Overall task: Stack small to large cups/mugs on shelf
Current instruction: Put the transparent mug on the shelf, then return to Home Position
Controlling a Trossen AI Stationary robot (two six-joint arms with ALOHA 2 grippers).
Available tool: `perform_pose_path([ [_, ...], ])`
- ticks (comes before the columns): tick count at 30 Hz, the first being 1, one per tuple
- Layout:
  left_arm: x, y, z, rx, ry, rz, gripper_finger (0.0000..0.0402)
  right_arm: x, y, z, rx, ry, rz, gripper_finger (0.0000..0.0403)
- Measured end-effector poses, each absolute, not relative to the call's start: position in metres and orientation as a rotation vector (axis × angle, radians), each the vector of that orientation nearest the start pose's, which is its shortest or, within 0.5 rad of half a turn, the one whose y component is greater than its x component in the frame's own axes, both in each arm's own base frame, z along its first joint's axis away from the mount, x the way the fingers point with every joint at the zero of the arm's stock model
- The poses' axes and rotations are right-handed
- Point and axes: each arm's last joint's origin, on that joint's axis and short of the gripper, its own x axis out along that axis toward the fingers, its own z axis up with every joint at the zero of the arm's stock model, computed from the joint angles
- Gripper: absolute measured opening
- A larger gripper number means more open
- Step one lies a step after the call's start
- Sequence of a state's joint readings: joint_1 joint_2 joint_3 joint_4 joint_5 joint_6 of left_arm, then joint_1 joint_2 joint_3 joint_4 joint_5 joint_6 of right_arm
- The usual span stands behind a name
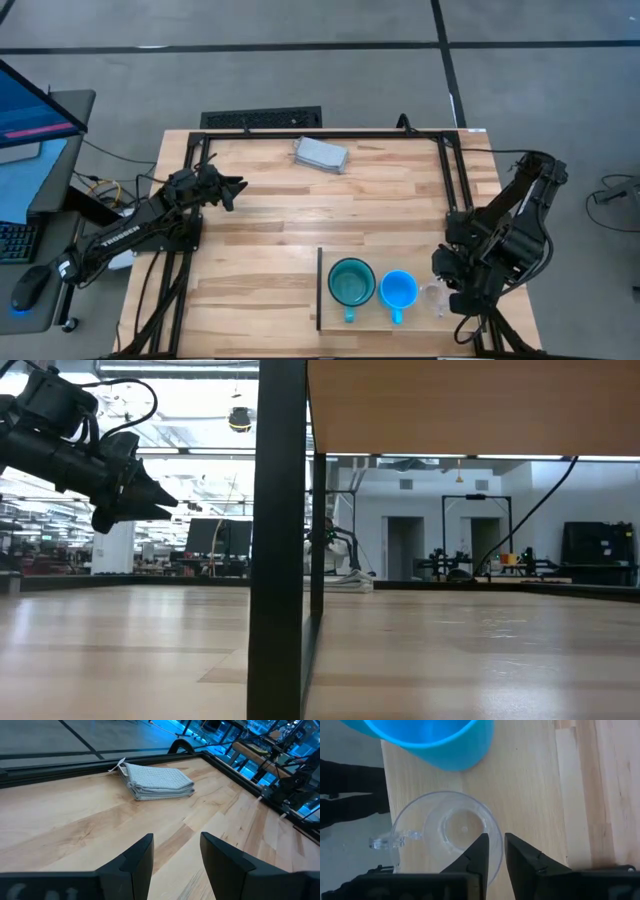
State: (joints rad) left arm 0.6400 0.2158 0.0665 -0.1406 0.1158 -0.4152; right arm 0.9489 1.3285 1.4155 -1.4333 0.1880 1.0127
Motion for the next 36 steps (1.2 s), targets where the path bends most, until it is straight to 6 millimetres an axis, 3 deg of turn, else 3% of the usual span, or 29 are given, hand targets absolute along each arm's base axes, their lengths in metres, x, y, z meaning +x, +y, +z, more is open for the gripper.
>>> perform_pose_path([
  [10, 0.087, 0.061, 0.155, -0.511, 0.161, 0.572, 0.0153, 0.128, 0.17, 0.35, 0.124, 1.29, 0.023, 0.0083],
  [21, 0.087, 0.061, 0.155, -0.511, 0.161, 0.572, 0.0153, 0.115, 0.148, 0.369, 0.135, 1.167, 0.061, 0.0083],
  [36, 0.087, 0.061, 0.155, -0.511, 0.161, 0.572, 0.0153, 0.082, 0.072, 0.412, -0.1, 0.514, -0.201, 0.0083],
])
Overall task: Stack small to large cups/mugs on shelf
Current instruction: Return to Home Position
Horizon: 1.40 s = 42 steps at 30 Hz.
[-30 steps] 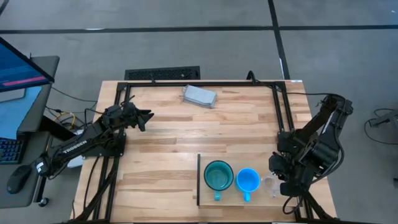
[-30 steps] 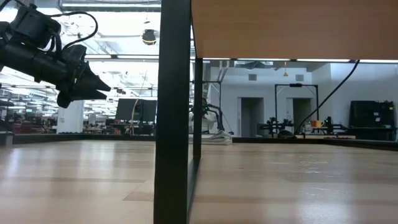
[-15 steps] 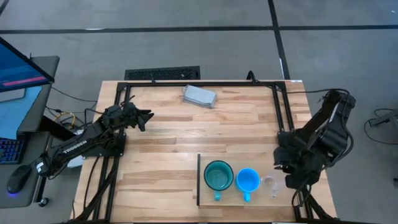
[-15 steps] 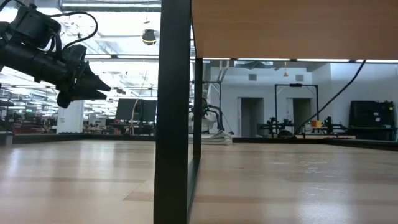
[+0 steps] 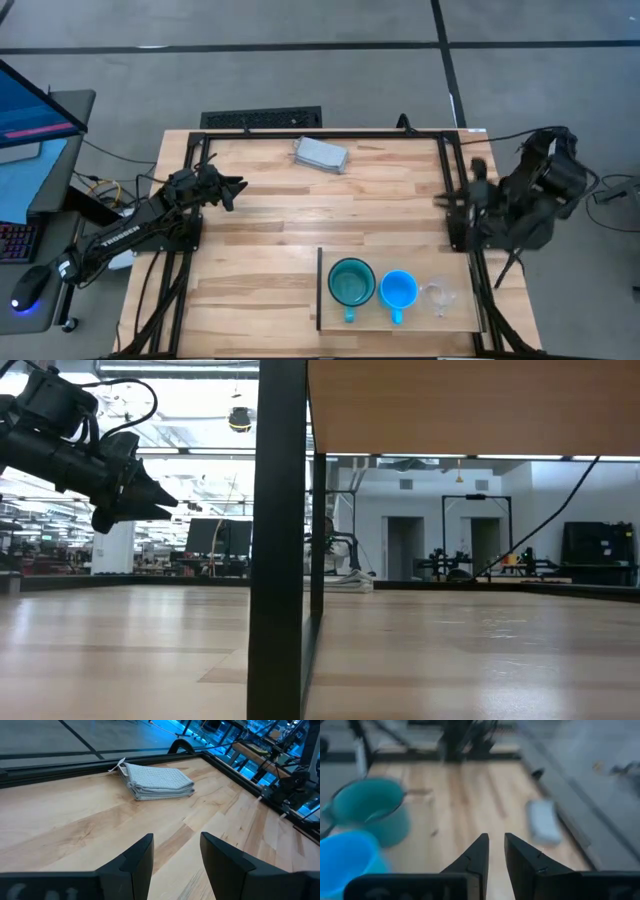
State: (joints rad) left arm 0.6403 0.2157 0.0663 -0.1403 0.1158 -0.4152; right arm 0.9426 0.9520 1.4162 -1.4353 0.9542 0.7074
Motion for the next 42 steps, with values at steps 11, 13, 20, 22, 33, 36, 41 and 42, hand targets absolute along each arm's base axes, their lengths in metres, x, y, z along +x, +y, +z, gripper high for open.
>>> perform_pose_path([
  [11, 0.087, 0.061, 0.155, -0.511, 0.161, 0.571, 0.0153, 0.043, 0.011, 0.405, -0.086, 0.246, -0.41, 0.0083],
  [13, 0.087, 0.061, 0.156, -0.51, 0.158, 0.572, 0.0153, 0.036, 0.001, 0.396, -0.053, 0.201, -0.445, 0.0083],
  [20, 0.085, 0.065, 0.157, -0.466, 0.108, 0.725, 0.0153, 0.021, -0.02, 0.351, 0.079, 0.066, -0.507, 0.0083],
  [22, 0.084, 0.066, 0.157, -0.457, 0.103, 0.762, 0.0153, 0.019, -0.023, 0.338, 0.1, 0.043, -0.506, 0.0083],
  [33, 0.084, 0.066, 0.157, -0.399, 0.12, 0.785, 0.0153, 0.024, -0.017, 0.321, 0.137, -0.031, -0.411, 0.0083],
  [36, 0.084, 0.066, 0.158, -0.4, 0.118, 0.786, 0.0153, 0.029, -0.005, 0.329, 0.11, -0.023, -0.369, 0.0083],
  [41, 0.084, 0.066, 0.158, -0.412, 0.114, 0.783, 0.0153, 0.041, 0.028, 0.347, -0.106, 0.02, -0.356, 0.0083],
  [42, 0.084, 0.066, 0.158, -0.414, 0.115, 0.774, 0.0153, 0.042, 0.027, 0.348, -0.099, 0.021, -0.381, 0.0083],
])
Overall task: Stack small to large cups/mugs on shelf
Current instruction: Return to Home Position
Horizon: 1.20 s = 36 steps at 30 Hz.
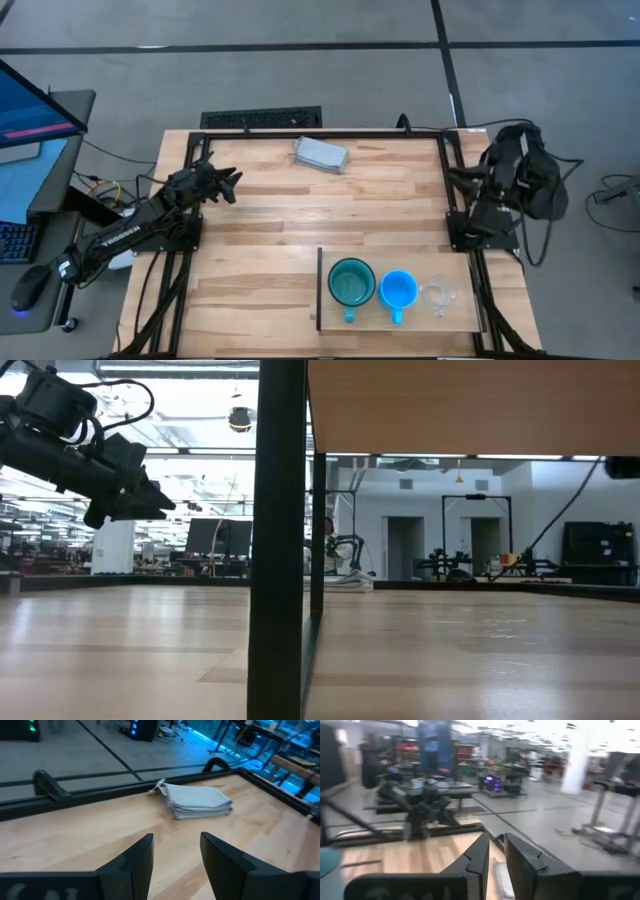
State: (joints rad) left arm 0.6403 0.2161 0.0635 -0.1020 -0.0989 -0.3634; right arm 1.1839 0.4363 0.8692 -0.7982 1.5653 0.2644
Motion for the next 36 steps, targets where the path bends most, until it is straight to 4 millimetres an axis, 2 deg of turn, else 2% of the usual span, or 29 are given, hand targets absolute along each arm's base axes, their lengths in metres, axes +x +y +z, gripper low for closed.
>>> perform_pose_path([
  [2, 0.084, 0.066, 0.158, -0.418, 0.118, 0.749, 0.0153, 0.042, 0.02, 0.347, -0.042, 0.025, -0.415, 0.0083],
  [4, 0.085, 0.065, 0.158, -0.433, 0.118, 0.722, 0.0153, 0.042, 0.016, 0.346, 0.017, 0.059, -0.366, 0.0083],
  [11, 0.087, 0.062, 0.158, -0.537, 0.112, 0.584, 0.0153, 0.064, 0.03, 0.345, 0.103, 0.172, -0.231, 0.0079],
  [13, 0.088, 0.061, 0.159, -0.541, 0.116, 0.558, 0.0153, 0.078, 0.035, 0.344, 0.055, 0.186, -0.259, 0.0075],
  [16, 0.088, 0.061, 0.159, -0.519, 0.122, 0.558, 0.0153, 0.112, 0.041, 0.342, -0.033, 0.227, -0.317, 0.0069],
  [20, 0.088, 0.061, 0.159, -0.484, 0.13, 0.561, 0.0153, 0.136, 0.029, 0.338, -0.022, 0.285, -0.284, 0.0064],
  [23, 0.088, 0.061, 0.159, -0.482, 0.13, 0.56, 0.0153, 0.15, 0.018, 0.325, -0.026, 0.338, -0.32, 0.0063],
  [26, 0.088, 0.061, 0.159, -0.478, 0.131, 0.56, 0.0153, 0.15, 0.007, 0.317, -0.015, 0.274, -0.383, 0.0063],
  [36, 0.088, 0.061, 0.16, -0.387, 0.148, 0.557, 0.0153, 0.114, -0.008, 0.265, 0.098, 0.102, -0.433, 0.0063],
])
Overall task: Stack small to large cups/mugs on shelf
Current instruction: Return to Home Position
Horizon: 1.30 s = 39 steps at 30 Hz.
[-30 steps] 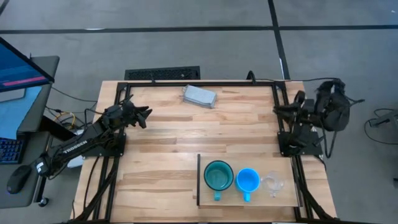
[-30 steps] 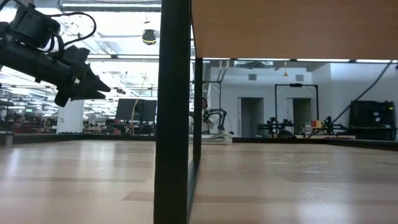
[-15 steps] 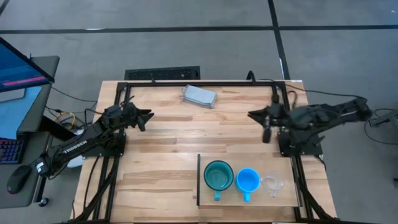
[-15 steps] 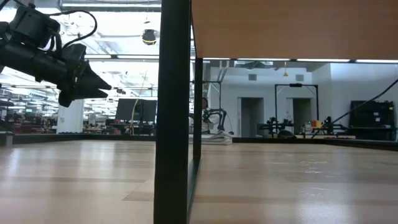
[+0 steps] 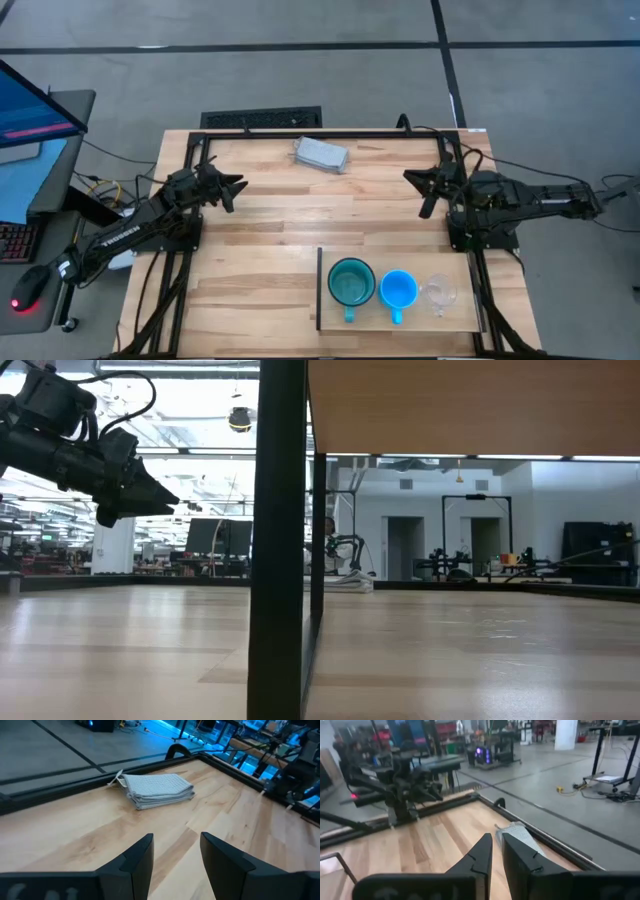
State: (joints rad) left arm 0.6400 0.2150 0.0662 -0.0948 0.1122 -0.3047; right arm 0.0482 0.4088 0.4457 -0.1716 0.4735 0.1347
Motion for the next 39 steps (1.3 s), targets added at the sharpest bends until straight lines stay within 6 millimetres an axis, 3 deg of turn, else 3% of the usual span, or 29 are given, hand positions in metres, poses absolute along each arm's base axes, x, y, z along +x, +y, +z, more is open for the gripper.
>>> perform_pose_path([
  [11, 0.087, 0.062, 0.16, -0.322, 0.162, 0.594, 0.0153, 0.1, -0.019, 0.211, 0.176, -0.066, -0.544, 0.0063],
  [27, 0.086, 0.063, 0.157, -0.289, 0.196, 0.651, 0.0153, 0.09, -0.028, 0.174, 0.208, -0.138, -0.636, 0.0063],
  [34, 0.085, 0.064, 0.157, -0.282, 0.199, 0.659, 0.0153, 0.09, -0.029, 0.173, 0.2, -0.131, -0.626, 0.0063],
  [39, 0.085, 0.063, 0.156, -0.276, 0.216, 0.661, 0.0153, 0.092, -0.027, 0.172, 0.209, -0.113, -0.512, 0.0063],
])
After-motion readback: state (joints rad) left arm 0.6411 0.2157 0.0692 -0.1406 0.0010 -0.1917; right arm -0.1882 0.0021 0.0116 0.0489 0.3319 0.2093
